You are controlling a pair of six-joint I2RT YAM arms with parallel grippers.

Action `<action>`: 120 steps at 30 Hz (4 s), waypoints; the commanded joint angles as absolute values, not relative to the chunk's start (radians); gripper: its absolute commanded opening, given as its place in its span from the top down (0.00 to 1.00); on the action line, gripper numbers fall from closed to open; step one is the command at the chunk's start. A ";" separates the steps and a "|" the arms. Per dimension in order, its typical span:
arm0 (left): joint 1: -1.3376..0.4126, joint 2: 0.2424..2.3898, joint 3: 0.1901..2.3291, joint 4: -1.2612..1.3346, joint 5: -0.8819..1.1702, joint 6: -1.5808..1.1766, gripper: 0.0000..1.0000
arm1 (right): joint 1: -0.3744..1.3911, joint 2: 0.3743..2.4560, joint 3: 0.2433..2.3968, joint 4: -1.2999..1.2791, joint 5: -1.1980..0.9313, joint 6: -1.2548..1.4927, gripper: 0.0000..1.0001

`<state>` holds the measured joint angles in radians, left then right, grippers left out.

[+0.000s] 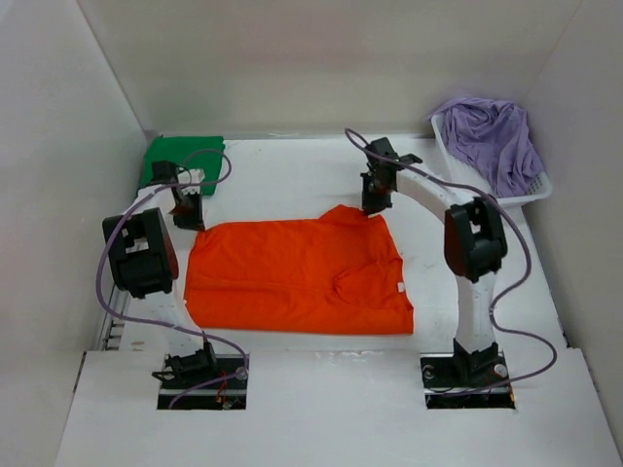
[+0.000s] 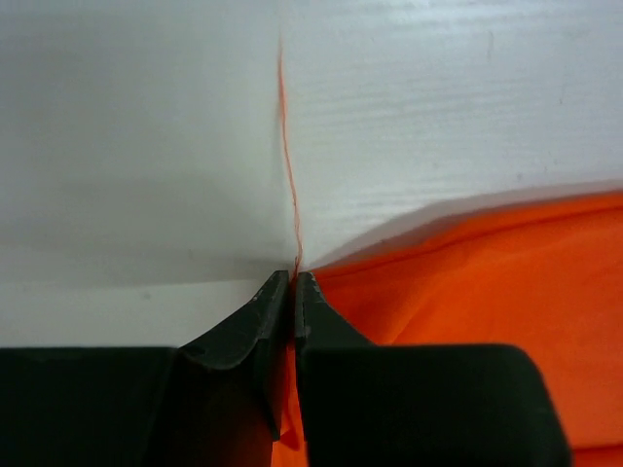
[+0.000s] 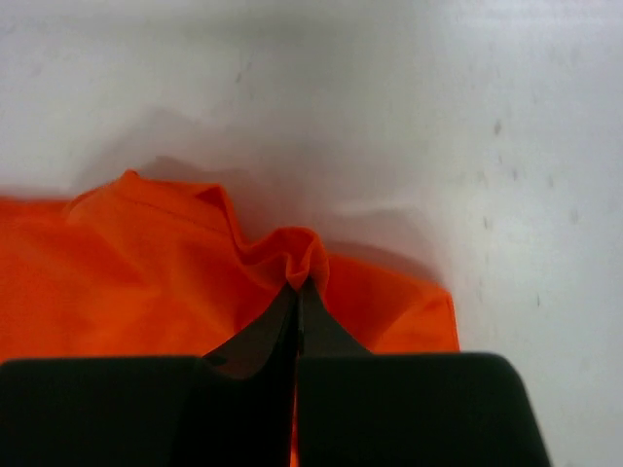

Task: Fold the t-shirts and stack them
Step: Grap the side of the flattened tshirt furthest away from the robot with both arms, then fold the other side of the tshirt into a rectangle

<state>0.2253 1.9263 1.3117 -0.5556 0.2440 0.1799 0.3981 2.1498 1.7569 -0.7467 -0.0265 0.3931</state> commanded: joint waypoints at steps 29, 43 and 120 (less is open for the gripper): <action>0.190 1.259 0.785 -0.403 0.175 0.658 0.96 | 0.571 1.259 0.766 -0.482 0.032 0.718 1.00; 0.094 1.416 0.911 -0.157 0.092 0.618 0.95 | 0.437 1.383 0.949 -0.408 0.051 0.640 1.00; 0.041 1.186 0.678 -0.653 0.112 0.982 0.63 | 0.875 1.591 0.828 -0.252 -0.112 0.772 0.93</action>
